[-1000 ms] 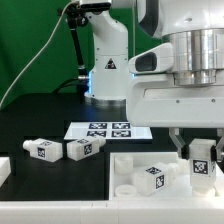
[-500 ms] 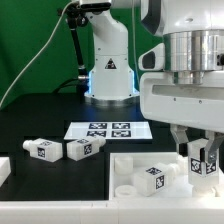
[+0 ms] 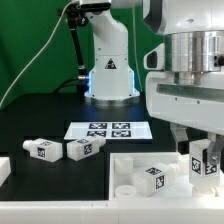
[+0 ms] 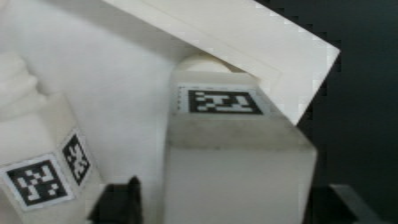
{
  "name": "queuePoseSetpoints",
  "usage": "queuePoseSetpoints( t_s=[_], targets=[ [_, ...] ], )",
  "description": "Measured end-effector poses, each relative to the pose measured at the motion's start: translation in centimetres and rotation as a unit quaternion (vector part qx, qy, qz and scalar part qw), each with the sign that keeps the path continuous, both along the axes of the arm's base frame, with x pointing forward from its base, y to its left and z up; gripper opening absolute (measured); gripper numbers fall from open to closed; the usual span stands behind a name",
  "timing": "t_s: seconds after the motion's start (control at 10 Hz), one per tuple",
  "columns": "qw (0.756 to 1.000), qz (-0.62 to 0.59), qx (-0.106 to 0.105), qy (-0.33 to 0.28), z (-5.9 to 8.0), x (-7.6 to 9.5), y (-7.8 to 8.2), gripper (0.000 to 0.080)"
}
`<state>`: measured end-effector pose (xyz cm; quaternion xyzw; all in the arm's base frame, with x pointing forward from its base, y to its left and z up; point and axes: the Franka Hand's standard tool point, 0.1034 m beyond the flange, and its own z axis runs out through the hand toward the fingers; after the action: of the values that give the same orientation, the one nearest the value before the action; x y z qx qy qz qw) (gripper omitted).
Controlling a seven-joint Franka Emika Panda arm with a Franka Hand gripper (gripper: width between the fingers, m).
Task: Assemble one leg
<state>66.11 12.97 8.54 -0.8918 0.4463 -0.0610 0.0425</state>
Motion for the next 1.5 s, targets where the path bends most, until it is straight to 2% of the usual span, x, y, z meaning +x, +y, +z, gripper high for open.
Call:
queuePoseSetpoints(
  t_s=[0.1,0.2,0.3,0.7,0.9,1.1,1.3,1.5],
  targets=[
    [0.999,0.037,-0.004,0.0,0.0,-0.1,0.2,0.0606],
    [0.992,0.125,-0.018,0.0,-0.1,-0.1,0.4,0.0606],
    [0.98,0.196,-0.028,-0.001,-0.2,0.0,0.2,0.0641],
    [0.95,0.308,-0.045,-0.004,-0.2,0.0,0.1,0.0649],
    [0.92,0.387,-0.053,-0.007,-0.1,-0.1,1.2,0.0649],
    [0.877,0.476,-0.065,-0.013,0.4,0.1,1.3,0.0649],
    [0.849,0.524,-0.074,-0.017,0.5,0.1,1.1,0.0649],
    [0.833,0.547,-0.079,-0.017,0.5,0.1,1.1,0.063]
  ],
)
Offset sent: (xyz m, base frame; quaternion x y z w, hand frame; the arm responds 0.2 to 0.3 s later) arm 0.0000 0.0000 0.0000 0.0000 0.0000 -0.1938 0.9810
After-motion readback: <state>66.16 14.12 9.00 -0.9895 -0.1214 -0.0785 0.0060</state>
